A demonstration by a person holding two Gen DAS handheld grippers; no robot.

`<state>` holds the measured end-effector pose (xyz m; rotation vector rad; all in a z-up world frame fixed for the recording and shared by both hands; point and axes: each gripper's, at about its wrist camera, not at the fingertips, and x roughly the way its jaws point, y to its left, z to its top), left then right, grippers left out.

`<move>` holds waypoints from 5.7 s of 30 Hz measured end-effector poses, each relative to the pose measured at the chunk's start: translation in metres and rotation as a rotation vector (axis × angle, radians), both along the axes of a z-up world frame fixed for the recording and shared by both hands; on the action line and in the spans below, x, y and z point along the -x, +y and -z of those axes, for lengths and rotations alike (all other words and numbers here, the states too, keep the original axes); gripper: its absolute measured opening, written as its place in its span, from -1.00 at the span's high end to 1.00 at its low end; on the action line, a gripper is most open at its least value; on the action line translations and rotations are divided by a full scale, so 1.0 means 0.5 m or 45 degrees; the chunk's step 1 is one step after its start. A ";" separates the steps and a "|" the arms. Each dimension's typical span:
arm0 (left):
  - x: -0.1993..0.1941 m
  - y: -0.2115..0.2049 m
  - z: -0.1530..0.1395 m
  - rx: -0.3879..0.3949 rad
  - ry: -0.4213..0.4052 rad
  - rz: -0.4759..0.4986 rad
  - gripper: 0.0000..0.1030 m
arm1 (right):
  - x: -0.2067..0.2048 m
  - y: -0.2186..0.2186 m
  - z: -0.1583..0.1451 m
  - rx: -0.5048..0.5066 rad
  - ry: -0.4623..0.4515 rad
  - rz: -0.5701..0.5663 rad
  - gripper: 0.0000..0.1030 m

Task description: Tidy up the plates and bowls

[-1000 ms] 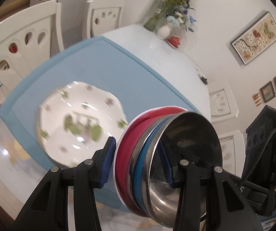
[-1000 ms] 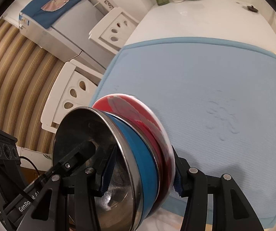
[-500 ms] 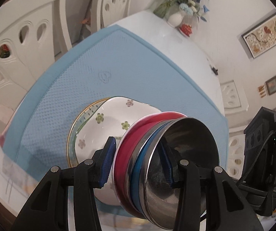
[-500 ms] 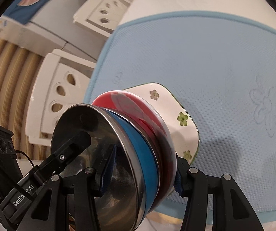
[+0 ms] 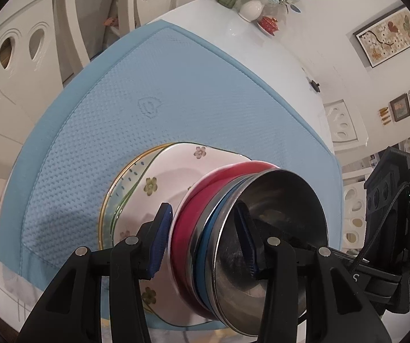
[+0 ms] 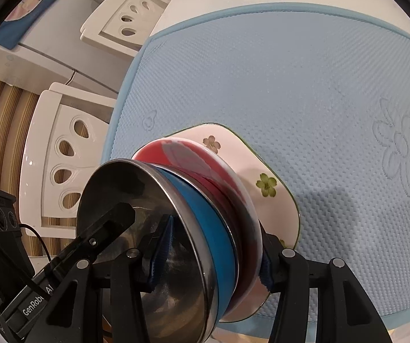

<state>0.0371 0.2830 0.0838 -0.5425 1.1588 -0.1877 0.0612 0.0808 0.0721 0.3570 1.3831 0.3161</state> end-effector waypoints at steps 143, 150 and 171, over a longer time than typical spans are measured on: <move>0.180 0.028 -0.179 -0.627 -0.319 0.274 -0.69 | 0.294 0.137 -0.184 0.574 -0.277 0.351 -0.51; 0.175 0.027 -0.175 -0.602 -0.298 0.282 -0.69 | 0.298 0.125 -0.180 0.569 -0.266 0.370 -0.51; 0.153 0.066 -0.155 -0.538 -0.279 0.255 -0.69 | 0.289 0.095 -0.181 0.527 -0.311 0.357 -0.51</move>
